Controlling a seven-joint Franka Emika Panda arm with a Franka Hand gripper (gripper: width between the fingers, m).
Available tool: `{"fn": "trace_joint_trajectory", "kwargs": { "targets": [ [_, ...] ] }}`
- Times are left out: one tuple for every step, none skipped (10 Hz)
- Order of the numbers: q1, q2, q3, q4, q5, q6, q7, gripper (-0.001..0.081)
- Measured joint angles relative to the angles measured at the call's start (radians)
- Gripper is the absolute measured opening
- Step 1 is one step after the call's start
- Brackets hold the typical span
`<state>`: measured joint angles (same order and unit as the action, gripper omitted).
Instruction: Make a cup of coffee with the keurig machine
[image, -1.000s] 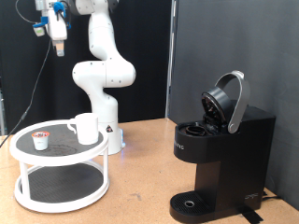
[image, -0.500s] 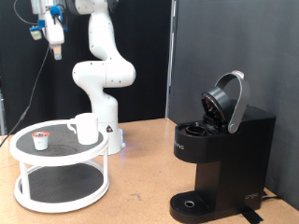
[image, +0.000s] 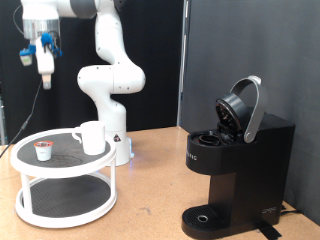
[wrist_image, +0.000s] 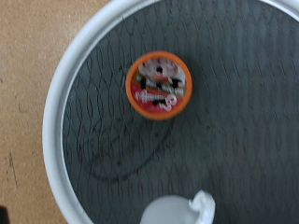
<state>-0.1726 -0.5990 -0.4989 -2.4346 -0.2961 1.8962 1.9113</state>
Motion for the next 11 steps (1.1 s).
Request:
{"fn": "trace_joint_trajectory", "kwargs": {
  "targets": [
    [-0.001, 0.018, -0.016, -0.025, -0.018, 0.053, -0.004, 0.0734],
    [-0.002, 0.034, -0.034, -0.052, -0.031, 0.106, -0.013, 0.0734],
    [-0.002, 0.046, -0.052, -0.078, -0.041, 0.155, -0.023, 0.0734],
    [-0.003, 0.057, -0.068, -0.102, -0.049, 0.199, -0.027, 0.0734],
    [-0.003, 0.066, -0.081, -0.125, -0.051, 0.240, -0.028, 0.0734],
    [-0.003, 0.075, -0.093, -0.147, -0.051, 0.280, -0.028, 0.0734],
    [-0.003, 0.083, -0.103, -0.170, -0.052, 0.319, -0.028, 0.0734],
    [-0.003, 0.091, -0.110, -0.191, -0.056, 0.354, -0.028, 0.0734],
    [-0.003, 0.103, -0.117, -0.209, -0.063, 0.389, -0.028, 0.0734],
    [-0.004, 0.115, -0.124, -0.225, -0.068, 0.421, -0.028, 0.0734],
    [-0.007, 0.129, -0.128, -0.236, -0.070, 0.449, -0.028, 0.0734]
  ]
}}
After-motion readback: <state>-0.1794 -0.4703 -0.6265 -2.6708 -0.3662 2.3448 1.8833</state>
